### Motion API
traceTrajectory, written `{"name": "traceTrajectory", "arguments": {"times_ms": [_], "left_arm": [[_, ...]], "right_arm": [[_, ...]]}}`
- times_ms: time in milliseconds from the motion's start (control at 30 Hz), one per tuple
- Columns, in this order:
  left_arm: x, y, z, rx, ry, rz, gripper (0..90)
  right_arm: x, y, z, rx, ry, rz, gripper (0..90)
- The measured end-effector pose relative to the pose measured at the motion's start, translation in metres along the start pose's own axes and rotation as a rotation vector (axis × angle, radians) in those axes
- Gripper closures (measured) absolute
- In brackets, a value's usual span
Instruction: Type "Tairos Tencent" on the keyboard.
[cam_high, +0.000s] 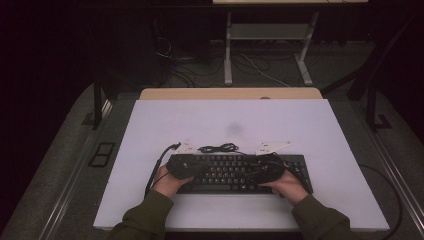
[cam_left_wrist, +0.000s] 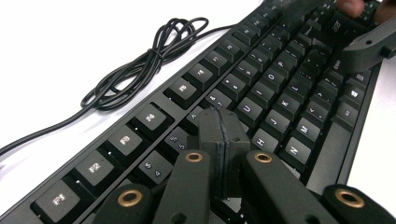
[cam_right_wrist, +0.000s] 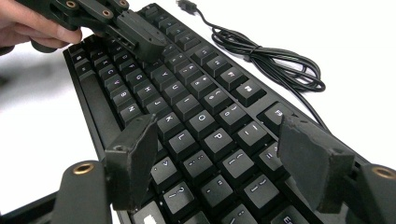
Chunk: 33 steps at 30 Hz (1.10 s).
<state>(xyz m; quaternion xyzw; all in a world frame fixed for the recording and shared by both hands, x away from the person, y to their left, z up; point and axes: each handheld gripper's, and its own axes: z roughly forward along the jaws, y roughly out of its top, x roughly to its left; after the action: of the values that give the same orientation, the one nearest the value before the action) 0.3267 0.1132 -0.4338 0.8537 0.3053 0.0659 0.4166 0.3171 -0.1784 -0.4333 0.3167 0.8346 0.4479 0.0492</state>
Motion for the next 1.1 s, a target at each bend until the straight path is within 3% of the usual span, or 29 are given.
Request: {"name": "traceTrajectory", "arguments": {"times_ms": [167,300,333,533,700,833,933,1100], "left_arm": [[0.0,-0.001,0.003,0.015,-0.002,0.013,88.4],[-0.001,-0.001,0.004,0.011,-0.004,0.0,88.4],[0.001,-0.001,0.002,0.019,-0.007,0.015,88.4],[0.0,0.0,-0.002,-0.019,-0.016,-0.019,85.4],[0.001,0.002,-0.005,-0.051,-0.014,-0.028,72.6],[0.0,0.002,-0.007,-0.073,-0.009,-0.027,54.7],[-0.002,0.003,-0.009,-0.078,0.027,-0.026,37.4],[-0.005,0.006,-0.011,-0.064,0.098,-0.039,27.2]], "right_arm": [[-0.001,-0.001,-0.001,-0.004,-0.006,0.0,28.9],[-0.001,-0.001,-0.002,-0.004,-0.004,0.002,28.9],[-0.001,-0.001,-0.002,-0.005,-0.003,0.002,28.8],[-0.003,-0.002,-0.003,-0.012,0.0,0.013,28.6],[-0.007,-0.003,-0.005,-0.022,0.006,0.016,27.6],[-0.008,-0.003,-0.006,-0.033,-0.005,0.019,27.2],[-0.009,-0.003,-0.006,-0.038,-0.008,0.018,27.3],[-0.01,-0.003,-0.006,-0.039,-0.012,0.022,26.5]]}}
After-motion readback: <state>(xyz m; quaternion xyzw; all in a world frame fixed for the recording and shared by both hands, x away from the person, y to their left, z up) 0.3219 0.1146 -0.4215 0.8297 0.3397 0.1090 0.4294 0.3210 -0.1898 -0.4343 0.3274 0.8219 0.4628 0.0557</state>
